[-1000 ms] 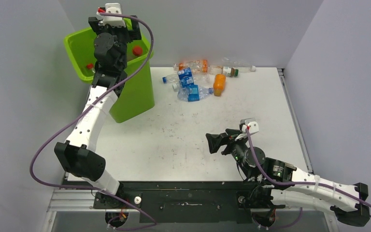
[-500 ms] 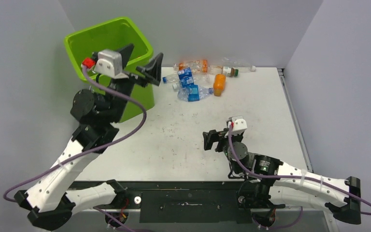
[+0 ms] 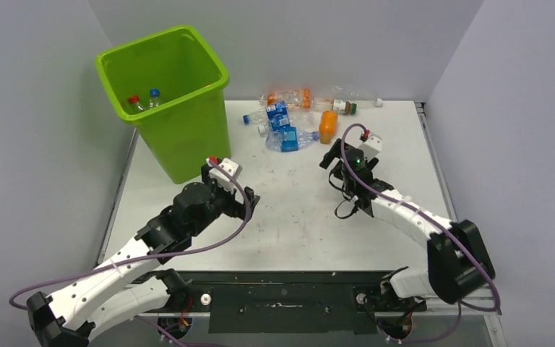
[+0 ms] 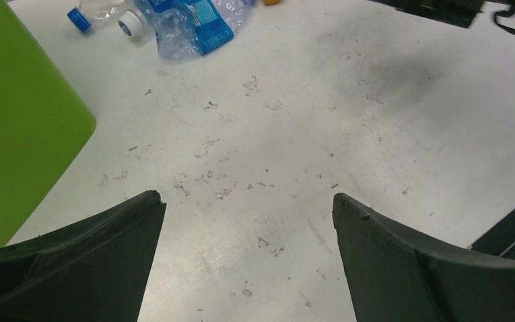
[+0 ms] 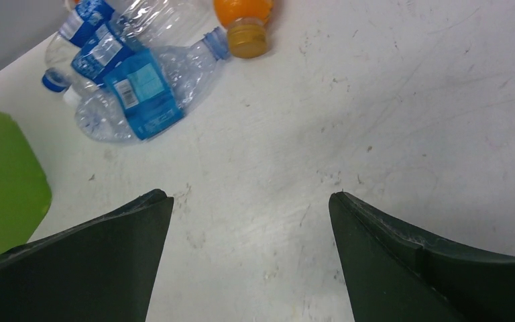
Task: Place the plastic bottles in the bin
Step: Pick up the plastic bottle at the center of the board.
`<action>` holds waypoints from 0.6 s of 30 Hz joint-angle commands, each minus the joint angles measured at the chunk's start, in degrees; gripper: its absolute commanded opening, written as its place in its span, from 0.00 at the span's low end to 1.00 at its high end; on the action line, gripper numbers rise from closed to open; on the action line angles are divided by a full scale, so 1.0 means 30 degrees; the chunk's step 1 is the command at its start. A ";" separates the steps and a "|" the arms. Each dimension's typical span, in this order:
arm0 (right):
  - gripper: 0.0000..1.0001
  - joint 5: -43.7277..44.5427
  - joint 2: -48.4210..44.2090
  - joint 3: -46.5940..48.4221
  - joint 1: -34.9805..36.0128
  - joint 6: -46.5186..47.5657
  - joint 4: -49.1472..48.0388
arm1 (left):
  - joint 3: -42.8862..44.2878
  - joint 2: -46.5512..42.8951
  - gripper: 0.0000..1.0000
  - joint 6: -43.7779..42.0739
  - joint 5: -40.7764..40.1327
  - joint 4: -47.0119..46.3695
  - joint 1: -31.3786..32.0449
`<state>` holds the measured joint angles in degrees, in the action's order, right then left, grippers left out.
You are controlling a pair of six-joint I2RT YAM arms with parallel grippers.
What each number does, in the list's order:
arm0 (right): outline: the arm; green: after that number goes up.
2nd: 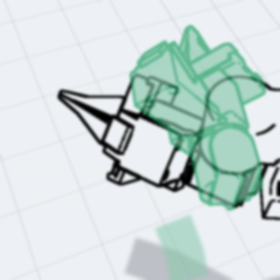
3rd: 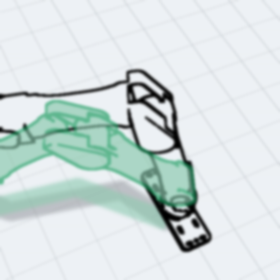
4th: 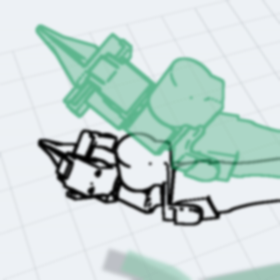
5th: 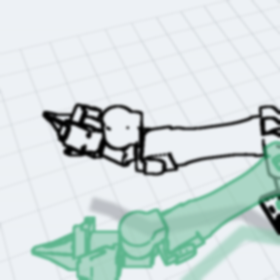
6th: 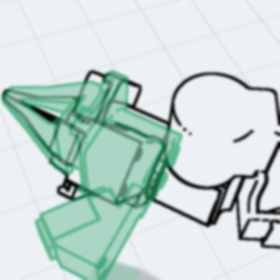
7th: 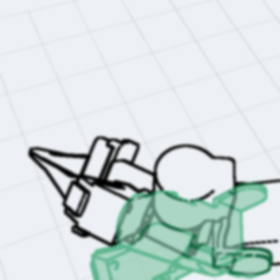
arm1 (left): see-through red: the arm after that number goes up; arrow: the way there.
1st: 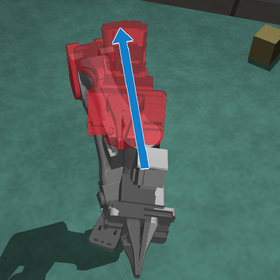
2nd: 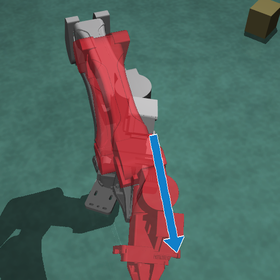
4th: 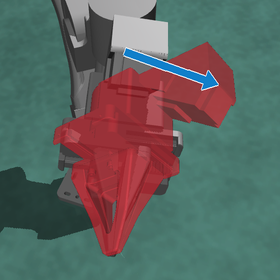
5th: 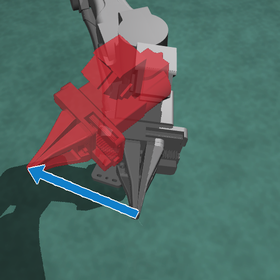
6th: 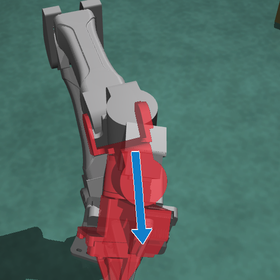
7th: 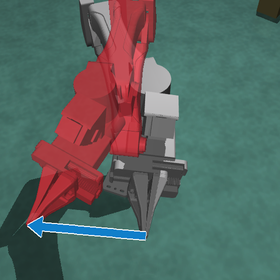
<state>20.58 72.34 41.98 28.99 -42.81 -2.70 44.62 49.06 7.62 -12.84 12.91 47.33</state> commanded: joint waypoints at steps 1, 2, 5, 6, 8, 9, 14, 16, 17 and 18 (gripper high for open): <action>0.90 -0.1671 0.3711 0.2394 -0.1515 -0.0454 -0.3137 | -0.1324 -0.2887 0.96 0.1170 0.0751 -0.2294 0.0102; 0.90 -0.2021 0.4668 0.3233 -0.1984 -0.0411 -0.3304 | -0.1626 -0.3225 0.96 0.1374 0.0770 -0.2491 0.0102; 0.90 -0.2871 0.7423 0.5424 -0.2995 0.0316 -0.3615 | -0.2499 -0.3918 0.96 0.1880 0.0597 -0.2985 0.0160; 0.90 -0.2962 0.8274 0.6204 -0.3169 0.0824 -0.3686 | -0.2586 -0.4043 0.96 0.1935 0.0454 -0.2951 0.0186; 0.90 -0.3177 0.9818 0.7866 -0.3561 0.1666 -0.3308 | -0.2523 -0.4198 0.96 0.2040 0.0120 -0.2761 0.0287; 0.90 -0.3433 1.0569 0.8702 -0.3782 0.2081 -0.3038 | -0.2549 -0.4243 0.96 0.2032 -0.0012 -0.2711 0.0337; 0.90 -0.3502 1.4093 1.2990 -0.4598 0.3715 -0.1254 | -0.2463 -0.4119 0.96 0.1896 -0.0273 -0.2476 0.0404; 0.90 -0.3717 1.5299 1.4174 -0.4876 0.3905 -0.1002 | -0.2414 -0.3987 0.96 0.1834 -0.0261 -0.2436 0.0402; 0.90 -0.3764 1.5696 1.4950 -0.4939 0.4049 -0.0905 | -0.2405 -0.3923 0.96 0.1774 -0.0239 -0.2428 0.0418; 0.90 -0.3755 1.6163 1.5407 -0.4987 0.4298 -0.0765 | -0.2409 -0.3842 0.96 0.1754 -0.0232 -0.2427 0.0401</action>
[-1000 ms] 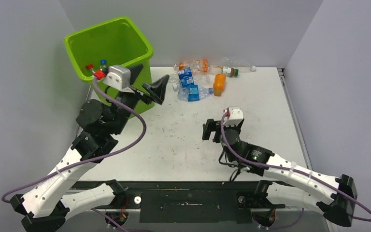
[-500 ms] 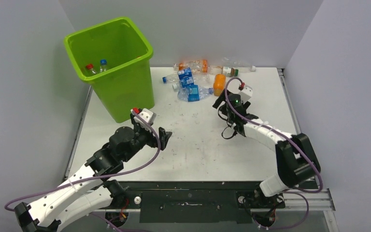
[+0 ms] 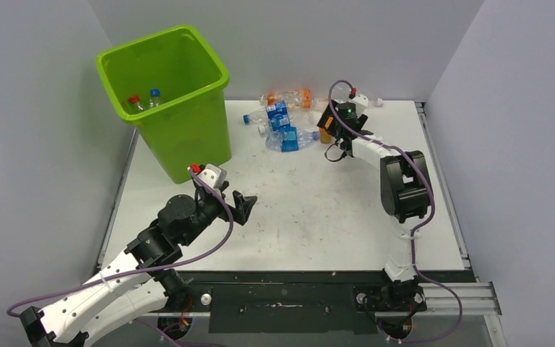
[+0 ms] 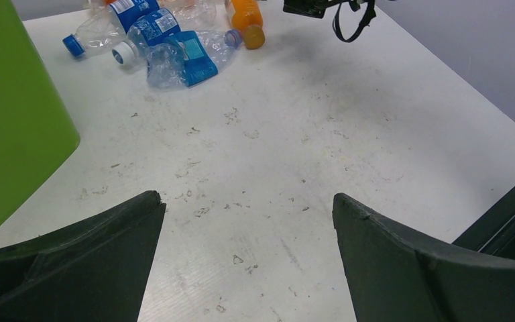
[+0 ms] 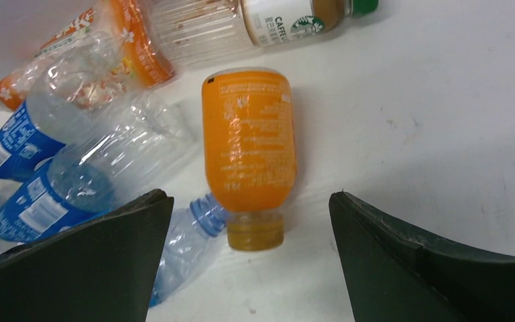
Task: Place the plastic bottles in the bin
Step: Pick up the plastic bottle at the center of the board.
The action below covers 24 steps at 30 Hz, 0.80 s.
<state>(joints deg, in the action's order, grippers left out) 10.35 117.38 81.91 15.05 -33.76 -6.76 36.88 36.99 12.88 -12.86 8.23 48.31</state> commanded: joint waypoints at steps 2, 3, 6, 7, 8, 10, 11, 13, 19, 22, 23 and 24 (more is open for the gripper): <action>0.90 -0.0227 0.1978 0.3540 -0.0331 0.1783 0.1006 | 0.0204 0.0326 0.96 -0.0046 -0.0196 -0.0841 0.0068; 0.90 -0.0293 0.2350 0.4080 -0.0355 0.1935 0.1143 | 0.0210 0.0388 0.96 -0.0047 -0.0180 -0.0839 0.0093; 0.90 -0.0286 0.3550 0.6028 -0.0358 0.2248 0.2008 | 0.0198 0.0547 0.96 -0.0097 -0.0051 -0.0917 0.0072; 0.90 -0.0289 0.3963 0.6600 -0.0358 0.2334 0.2173 | 0.0202 0.0598 0.96 -0.0104 -0.0030 -0.0925 0.0086; 0.90 -0.0272 0.4389 0.7144 -0.0358 0.2422 0.2655 | 0.0214 0.0627 0.96 -0.0105 -0.0020 -0.0926 0.0069; 0.90 -0.0108 0.5297 0.8406 -0.0346 0.2598 0.3612 | 0.0197 0.0726 0.96 -0.0124 -0.0034 -0.0912 0.0076; 0.90 -0.0069 0.5809 0.8986 -0.0344 0.2631 0.4061 | 0.0205 0.0760 0.96 -0.0134 -0.0039 -0.0898 0.0068; 0.90 0.0183 0.6388 0.9603 -0.0307 0.2653 0.4596 | 0.0186 0.0812 0.96 -0.0133 -0.0028 -0.0919 0.0074; 0.91 0.0589 0.7614 1.1074 -0.0297 0.2477 0.5712 | 0.0240 0.1137 0.96 -0.0109 0.0063 -0.0900 0.0071; 0.96 0.0315 0.7860 1.1422 -0.0340 0.2443 0.5871 | 0.0228 0.1204 0.96 -0.0105 0.0047 -0.0930 0.0067; 0.97 0.0178 0.7901 1.1467 -0.0356 0.2380 0.5872 | 0.0210 0.1237 0.96 -0.0105 0.0051 -0.0927 0.0085; 0.96 -0.0043 0.7895 1.1458 -0.0398 0.2314 0.5820 | 0.0191 0.1260 0.96 -0.0105 0.0030 -0.0952 0.0069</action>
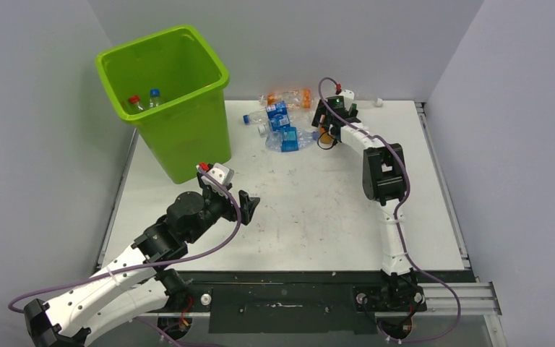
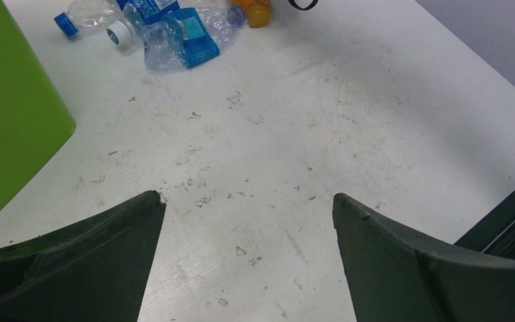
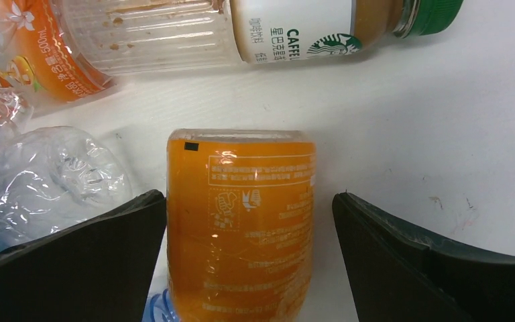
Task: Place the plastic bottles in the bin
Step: Pick up the plastic bottle at the center of the board.
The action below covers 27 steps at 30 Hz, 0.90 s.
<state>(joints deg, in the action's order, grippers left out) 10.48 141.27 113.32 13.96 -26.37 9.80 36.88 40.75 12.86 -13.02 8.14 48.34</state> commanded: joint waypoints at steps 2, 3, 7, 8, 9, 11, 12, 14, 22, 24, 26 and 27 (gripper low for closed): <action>0.86 -0.0474 -0.0133 0.0829 -0.0101 -0.0451 0.0153 | 0.0167 0.0037 0.96 -0.0098 0.0062 -0.0930 0.0068; 0.79 -0.0688 -0.0253 0.0623 -0.0161 -0.0590 -0.0024 | 0.0176 0.0031 0.96 -0.0098 0.0036 -0.0964 0.0072; 0.53 -0.1261 -0.1490 -0.1319 -0.0281 -0.1236 -0.1206 | 0.0115 0.0024 0.96 -0.0043 -0.0052 -0.0982 0.0078; 0.49 -0.1435 -0.2038 -0.2011 -0.0304 -0.1413 -0.1710 | 0.0086 -0.0003 0.96 -0.0025 -0.0107 -0.1007 0.0080; 0.46 -0.1595 -0.2762 -0.2779 -0.0314 -0.1648 -0.2264 | 0.0071 -0.0040 0.96 -0.0012 -0.0154 -0.1039 0.0074; 0.43 -0.1831 -0.4817 -0.4452 -0.0328 -0.2188 -0.3356 | -0.0011 -0.0169 0.96 0.0090 -0.0200 -0.1165 0.0064; 0.42 -0.1960 -0.5951 -0.5420 -0.0292 -0.2474 -0.3912 | -0.0058 -0.0254 0.96 0.0167 -0.0202 -0.1264 0.0075; 0.41 -0.2282 -0.8402 -0.7500 -0.0219 -0.3129 -0.4805 | -0.0237 -0.0547 0.96 0.0432 -0.0219 -0.1611 0.0091; 0.41 -0.4536 -2.1063 -1.9224 0.1350 -0.5425 -1.1775 | -0.1487 -0.1529 0.96 0.5212 0.0832 -0.5502 0.0168; 0.41 -0.4909 -2.3663 -2.1553 0.2433 -0.5325 -1.3269 | -0.1793 -0.1359 0.96 0.6680 0.1601 -0.6798 0.0219; 0.40 -0.5457 -2.6007 -2.3606 0.3569 -0.5425 -1.4940 | -0.2103 -0.1004 0.96 0.7719 0.2367 -0.8397 0.0268; 0.40 -0.5797 -2.7049 -2.4906 0.4030 -0.5756 -1.5856 | -0.2312 -0.0762 0.96 0.8042 0.2810 -0.9328 0.0305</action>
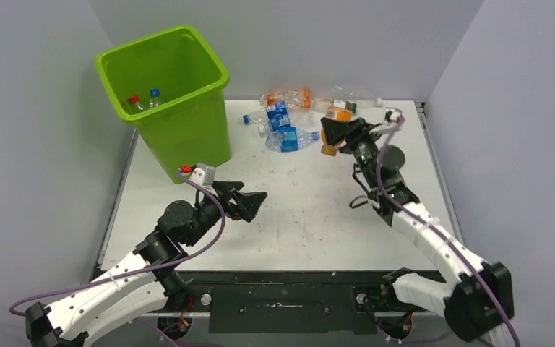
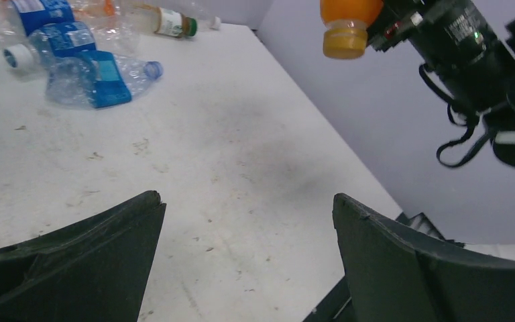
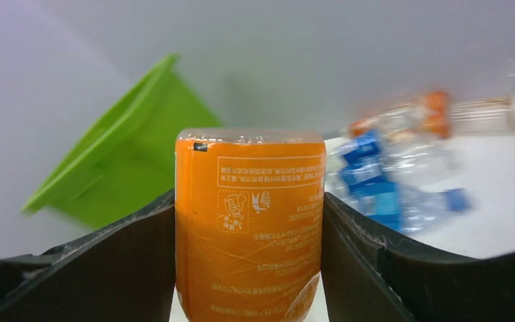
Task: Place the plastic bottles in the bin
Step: Pick up the plastic bottle at the center of the board, then place the plastic bottle in the trash bin.
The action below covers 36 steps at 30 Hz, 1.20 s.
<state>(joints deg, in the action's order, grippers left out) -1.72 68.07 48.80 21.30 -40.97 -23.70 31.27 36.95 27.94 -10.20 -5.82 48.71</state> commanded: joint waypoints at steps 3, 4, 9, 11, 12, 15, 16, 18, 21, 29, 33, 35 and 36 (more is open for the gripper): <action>0.39 -0.2262 -0.5061 -0.5698 0.2751 -0.1985 -0.6809 | -0.1218 0.1278 0.96 0.3346 0.2601 -0.8469 0.0598; 0.39 -0.2379 -0.5851 -0.6272 0.3085 -0.2203 -0.7425 | -0.1398 0.1589 0.96 0.3349 0.2717 -0.9442 0.0736; 0.39 -0.3362 -0.7252 -0.7670 0.4314 -0.3003 -0.9387 | -0.1222 0.3749 0.96 0.3446 0.4797 -1.2738 0.1254; 0.39 -0.3852 -0.7230 -0.7891 0.4571 -0.3415 -1.0196 | -0.0842 0.4909 0.96 0.3541 0.5695 -1.3440 0.1457; 0.39 -0.4083 -0.7132 -0.7949 0.4672 -0.3591 -1.0746 | -0.0666 0.5353 0.96 0.3561 0.6019 -1.3751 0.1547; 0.39 -0.4229 -0.6856 -0.8172 0.4949 -0.4119 -1.1906 | -0.0139 0.6471 0.96 0.3548 0.6706 -1.4221 0.1769; 0.39 -0.4232 -0.6752 -0.8221 0.5008 -0.4213 -1.2149 | 0.0081 0.6808 0.96 0.3572 0.6921 -1.4211 0.1806; 0.39 -0.4255 -0.6523 -0.8266 0.5151 -0.4401 -1.2616 | 0.0527 0.7429 0.96 0.3614 0.7501 -1.4162 0.1905; 0.39 -0.4560 -0.5989 -0.8177 0.5368 -0.4731 -1.3428 | 0.0943 0.8155 0.96 0.3746 0.7877 -1.4690 0.2108; 0.39 -0.4931 -0.5455 -0.7784 0.6222 -0.4469 -1.3300 | 0.1618 0.9160 0.96 0.3404 0.7898 -1.5578 0.2476; 0.39 -0.4848 -0.5489 -0.7726 0.6454 -0.4368 -1.3154 | 0.2021 0.9384 0.99 0.2967 0.7915 -1.5075 0.2694; 0.39 -0.4848 -0.5475 -0.7717 0.6626 -0.4333 -1.3148 | 0.2058 0.9443 0.91 0.2846 0.7885 -1.5062 0.2748; 0.39 -0.4826 -0.5470 -0.7719 0.6701 -0.4266 -1.3125 | 0.2067 0.9439 0.85 0.2862 0.7856 -1.5129 0.2790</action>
<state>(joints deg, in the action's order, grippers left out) -15.33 51.70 24.36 40.40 -54.61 -58.72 34.41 65.08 38.11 12.53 -47.90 56.49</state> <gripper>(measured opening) 0.638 0.925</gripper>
